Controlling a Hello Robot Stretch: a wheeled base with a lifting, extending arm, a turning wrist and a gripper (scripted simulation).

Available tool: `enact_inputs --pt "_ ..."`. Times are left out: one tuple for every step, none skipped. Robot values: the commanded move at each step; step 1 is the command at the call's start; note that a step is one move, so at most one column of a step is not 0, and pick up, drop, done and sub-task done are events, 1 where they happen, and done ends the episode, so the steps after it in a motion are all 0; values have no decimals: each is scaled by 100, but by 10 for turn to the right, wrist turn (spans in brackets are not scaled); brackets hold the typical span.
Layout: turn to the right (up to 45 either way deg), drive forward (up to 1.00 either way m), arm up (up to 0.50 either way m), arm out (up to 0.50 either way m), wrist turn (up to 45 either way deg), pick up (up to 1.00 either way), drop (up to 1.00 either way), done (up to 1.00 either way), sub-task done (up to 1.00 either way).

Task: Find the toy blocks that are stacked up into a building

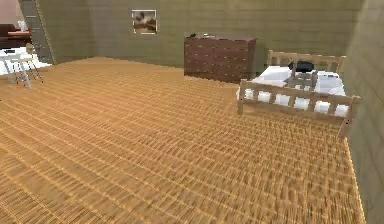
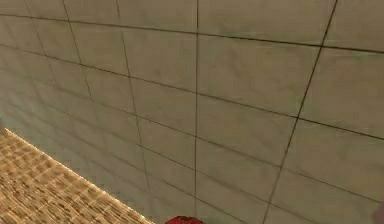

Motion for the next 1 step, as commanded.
enact_inputs --pt "-450 0 0 0 0 0 0 0 0"
